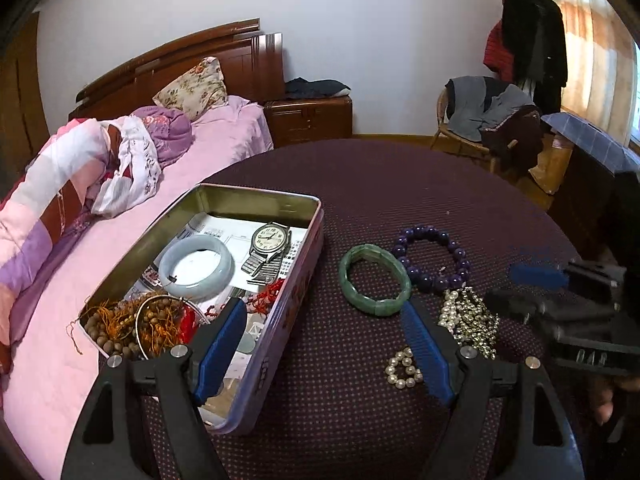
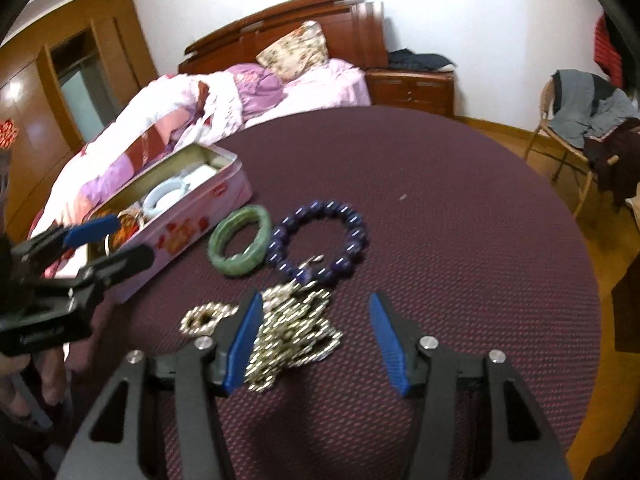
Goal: Organize jewelry
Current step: 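Grasp the pearl necklace with the left gripper while the right gripper grasps the silver chain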
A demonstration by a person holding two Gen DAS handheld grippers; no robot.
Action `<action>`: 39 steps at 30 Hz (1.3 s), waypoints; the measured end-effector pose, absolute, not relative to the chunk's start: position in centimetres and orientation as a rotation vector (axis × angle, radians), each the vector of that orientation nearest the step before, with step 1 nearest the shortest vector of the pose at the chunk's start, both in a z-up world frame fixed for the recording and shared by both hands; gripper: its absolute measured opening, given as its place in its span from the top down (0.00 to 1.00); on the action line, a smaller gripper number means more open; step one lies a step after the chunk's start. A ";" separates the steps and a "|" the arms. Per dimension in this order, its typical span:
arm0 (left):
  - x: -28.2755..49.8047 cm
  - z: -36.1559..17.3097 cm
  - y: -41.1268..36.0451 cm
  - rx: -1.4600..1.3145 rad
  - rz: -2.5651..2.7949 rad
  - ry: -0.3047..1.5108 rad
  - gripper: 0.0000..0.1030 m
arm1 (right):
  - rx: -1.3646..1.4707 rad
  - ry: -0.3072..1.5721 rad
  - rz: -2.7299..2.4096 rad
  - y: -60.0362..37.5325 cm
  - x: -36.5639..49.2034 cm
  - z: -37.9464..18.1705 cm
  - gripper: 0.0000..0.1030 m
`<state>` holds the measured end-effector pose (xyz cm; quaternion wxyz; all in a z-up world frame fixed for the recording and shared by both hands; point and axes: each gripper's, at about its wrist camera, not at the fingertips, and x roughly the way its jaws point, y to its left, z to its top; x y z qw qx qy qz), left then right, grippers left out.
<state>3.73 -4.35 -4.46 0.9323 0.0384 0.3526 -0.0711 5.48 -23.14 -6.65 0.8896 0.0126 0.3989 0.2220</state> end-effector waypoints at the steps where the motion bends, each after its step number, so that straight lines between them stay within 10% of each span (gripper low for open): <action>1: 3.7 -4.5 -4.5 0.078 -0.149 0.721 0.23 | 0.018 0.838 0.471 -22.9 5.4 -6.9 0.44; 6: 3.6 -4.8 -5.0 0.085 -0.162 0.725 0.23 | -0.033 0.888 0.494 -21.5 5.4 -8.0 0.46; 9: 3.6 -4.9 -5.3 0.085 -0.173 0.726 0.23 | -0.062 0.885 0.498 -21.4 5.0 -8.0 0.87; 27: 4.3 -7.2 -9.8 0.158 -0.342 0.811 0.24 | -0.018 0.854 0.221 -27.9 6.8 -7.4 0.88; 39: 5.2 -7.9 -10.6 0.123 -0.463 0.877 0.88 | 0.010 0.870 0.306 -27.8 6.9 -7.6 0.77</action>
